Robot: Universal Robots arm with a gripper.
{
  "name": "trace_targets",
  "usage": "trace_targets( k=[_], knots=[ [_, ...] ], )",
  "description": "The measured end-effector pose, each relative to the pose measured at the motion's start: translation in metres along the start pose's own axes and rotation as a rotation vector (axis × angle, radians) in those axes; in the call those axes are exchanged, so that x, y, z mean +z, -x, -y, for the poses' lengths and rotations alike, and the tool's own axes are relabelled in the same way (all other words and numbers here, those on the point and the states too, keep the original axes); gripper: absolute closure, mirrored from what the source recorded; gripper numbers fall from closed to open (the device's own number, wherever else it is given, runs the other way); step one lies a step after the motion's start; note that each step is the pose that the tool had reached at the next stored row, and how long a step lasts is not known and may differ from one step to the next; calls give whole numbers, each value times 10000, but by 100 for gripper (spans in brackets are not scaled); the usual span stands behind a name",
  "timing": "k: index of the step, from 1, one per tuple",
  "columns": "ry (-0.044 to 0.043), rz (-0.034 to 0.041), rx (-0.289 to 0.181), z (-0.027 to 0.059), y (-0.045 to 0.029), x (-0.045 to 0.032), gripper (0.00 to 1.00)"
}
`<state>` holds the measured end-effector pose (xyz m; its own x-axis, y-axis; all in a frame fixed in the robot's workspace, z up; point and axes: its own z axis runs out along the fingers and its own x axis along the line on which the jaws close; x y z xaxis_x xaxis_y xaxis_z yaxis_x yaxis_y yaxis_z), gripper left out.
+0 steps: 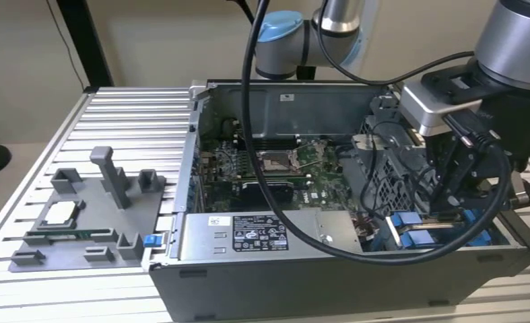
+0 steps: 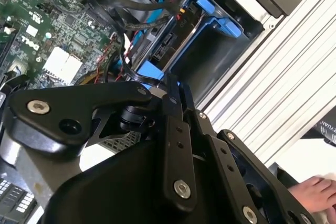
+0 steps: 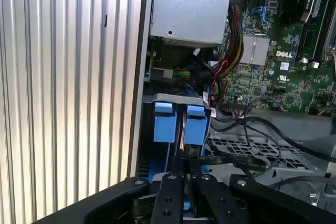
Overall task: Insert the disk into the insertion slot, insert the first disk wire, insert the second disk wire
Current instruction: 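Insert the second disk wire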
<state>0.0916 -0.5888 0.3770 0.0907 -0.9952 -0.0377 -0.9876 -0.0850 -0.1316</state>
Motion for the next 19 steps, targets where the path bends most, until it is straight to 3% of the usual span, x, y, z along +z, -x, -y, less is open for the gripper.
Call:
trace_targets(
  k=[2,4,15,19],
  knots=[
    [74,-8,3,-1,0,1,100],
    [89,-20,4,-2,0,5,100],
    [93,-27,2,-3,-1,15,100],
    [91,1,4,0,-2,38,100]
  ],
)
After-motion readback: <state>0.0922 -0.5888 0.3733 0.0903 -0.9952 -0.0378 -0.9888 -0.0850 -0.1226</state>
